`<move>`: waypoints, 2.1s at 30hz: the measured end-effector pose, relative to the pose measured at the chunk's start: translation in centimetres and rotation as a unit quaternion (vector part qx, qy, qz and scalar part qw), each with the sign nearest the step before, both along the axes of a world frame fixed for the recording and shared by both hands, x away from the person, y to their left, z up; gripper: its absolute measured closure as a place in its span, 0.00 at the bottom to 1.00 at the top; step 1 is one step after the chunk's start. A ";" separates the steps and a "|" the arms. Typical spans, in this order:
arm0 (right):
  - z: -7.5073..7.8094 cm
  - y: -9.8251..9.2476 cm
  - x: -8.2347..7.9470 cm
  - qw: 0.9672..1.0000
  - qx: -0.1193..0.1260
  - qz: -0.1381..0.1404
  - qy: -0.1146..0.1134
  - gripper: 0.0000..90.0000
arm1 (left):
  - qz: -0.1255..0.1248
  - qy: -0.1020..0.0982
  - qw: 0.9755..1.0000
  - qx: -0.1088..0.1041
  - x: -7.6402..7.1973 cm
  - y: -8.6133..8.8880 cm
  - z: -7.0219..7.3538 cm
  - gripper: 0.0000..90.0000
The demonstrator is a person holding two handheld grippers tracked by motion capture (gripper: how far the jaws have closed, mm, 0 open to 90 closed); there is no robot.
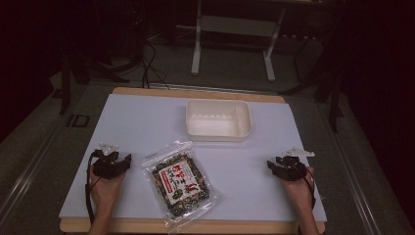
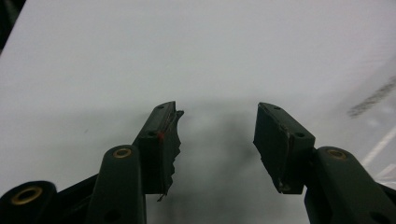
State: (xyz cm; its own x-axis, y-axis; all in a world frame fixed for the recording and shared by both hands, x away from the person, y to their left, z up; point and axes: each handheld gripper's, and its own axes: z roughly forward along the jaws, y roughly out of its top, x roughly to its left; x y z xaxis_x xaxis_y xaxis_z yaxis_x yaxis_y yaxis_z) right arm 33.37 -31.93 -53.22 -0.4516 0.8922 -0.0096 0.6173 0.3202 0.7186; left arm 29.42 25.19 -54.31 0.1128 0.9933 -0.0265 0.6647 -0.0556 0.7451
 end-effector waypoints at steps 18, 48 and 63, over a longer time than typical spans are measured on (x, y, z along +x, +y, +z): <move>2.7 4.3 1.8 0.994 0.036 0.101 -0.004 0.58 | -0.017 -0.010 1.000 -0.006 0.0 0.1 0.3 0.55; 3.2 18.2 5.7 0.970 0.052 0.238 0.018 0.58 | -0.002 -0.009 1.000 -0.003 0.0 0.6 0.4 0.55; 1.7 23.8 7.0 0.962 0.047 0.262 0.055 0.42 | 0.001 -0.009 1.000 0.008 0.1 0.6 0.5 0.55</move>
